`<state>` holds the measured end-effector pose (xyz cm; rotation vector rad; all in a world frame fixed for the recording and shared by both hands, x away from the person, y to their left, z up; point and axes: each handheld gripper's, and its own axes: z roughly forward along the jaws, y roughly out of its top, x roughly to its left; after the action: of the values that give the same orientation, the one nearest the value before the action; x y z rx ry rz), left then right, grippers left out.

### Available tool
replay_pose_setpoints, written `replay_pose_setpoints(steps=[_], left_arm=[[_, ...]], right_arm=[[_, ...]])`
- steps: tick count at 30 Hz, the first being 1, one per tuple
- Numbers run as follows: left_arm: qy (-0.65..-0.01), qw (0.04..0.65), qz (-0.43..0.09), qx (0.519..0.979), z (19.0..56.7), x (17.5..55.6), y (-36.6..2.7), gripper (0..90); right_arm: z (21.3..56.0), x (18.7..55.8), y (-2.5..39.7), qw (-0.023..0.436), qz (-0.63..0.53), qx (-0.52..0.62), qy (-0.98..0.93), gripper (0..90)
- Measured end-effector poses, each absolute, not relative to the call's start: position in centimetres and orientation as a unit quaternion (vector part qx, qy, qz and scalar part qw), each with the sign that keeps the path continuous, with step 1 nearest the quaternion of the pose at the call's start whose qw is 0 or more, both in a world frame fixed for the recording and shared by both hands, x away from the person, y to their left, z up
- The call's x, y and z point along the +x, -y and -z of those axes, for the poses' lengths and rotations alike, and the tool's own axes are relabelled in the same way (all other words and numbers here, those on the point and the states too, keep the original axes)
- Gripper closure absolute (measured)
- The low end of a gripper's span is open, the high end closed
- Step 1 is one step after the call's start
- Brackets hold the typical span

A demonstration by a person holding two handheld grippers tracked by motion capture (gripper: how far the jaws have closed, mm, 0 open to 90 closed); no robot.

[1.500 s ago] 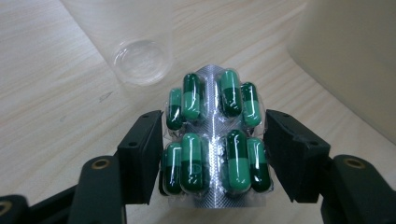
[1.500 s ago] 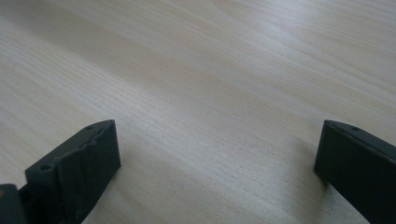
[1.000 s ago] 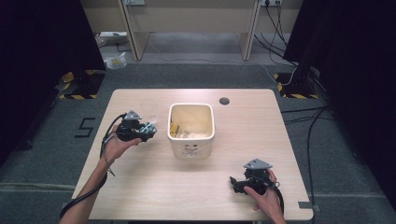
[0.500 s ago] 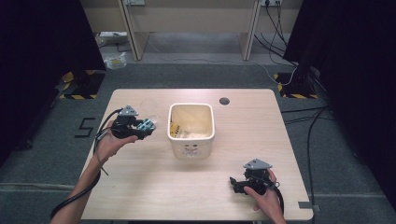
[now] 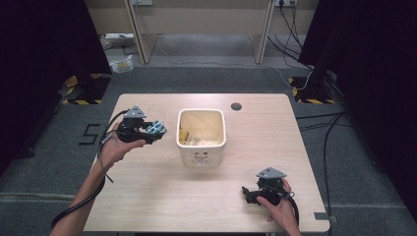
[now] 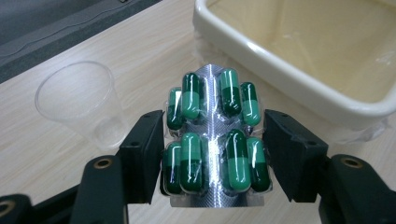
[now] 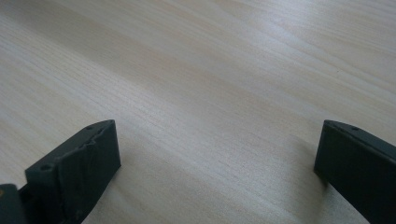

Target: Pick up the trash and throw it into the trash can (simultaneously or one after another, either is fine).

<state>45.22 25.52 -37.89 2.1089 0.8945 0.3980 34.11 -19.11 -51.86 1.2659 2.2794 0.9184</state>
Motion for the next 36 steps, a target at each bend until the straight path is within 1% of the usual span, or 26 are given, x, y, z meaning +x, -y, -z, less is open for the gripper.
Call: replay_pose_setpoints(steps=[5, 16, 25, 36], left_arm=[[-0.341, 0.404, -0.158, 0.834, 36.2, 45.1, -24.7, 39.6], [-0.325, 0.410, -0.157, 0.838, 35.1, 45.1, -23.2, 39.6], [-0.297, 0.417, -0.149, 0.846, 34.1, 45.0, -20.1, 39.5], [-0.270, 0.420, -0.131, 0.856, 34.3, 45.3, -16.1, 38.9]], right_arm=[[51.9, 34.1, 19.1, 0.188, -0.327, 0.450, -0.810, 0.4], [51.9, 34.1, 19.1, 0.188, -0.327, 0.450, -0.810, 0.4], [51.9, 34.1, 19.1, 0.188, -0.327, 0.450, -0.810, 0.4], [51.9, 34.1, 19.1, 0.188, -0.327, 0.450, -0.810, 0.4]])
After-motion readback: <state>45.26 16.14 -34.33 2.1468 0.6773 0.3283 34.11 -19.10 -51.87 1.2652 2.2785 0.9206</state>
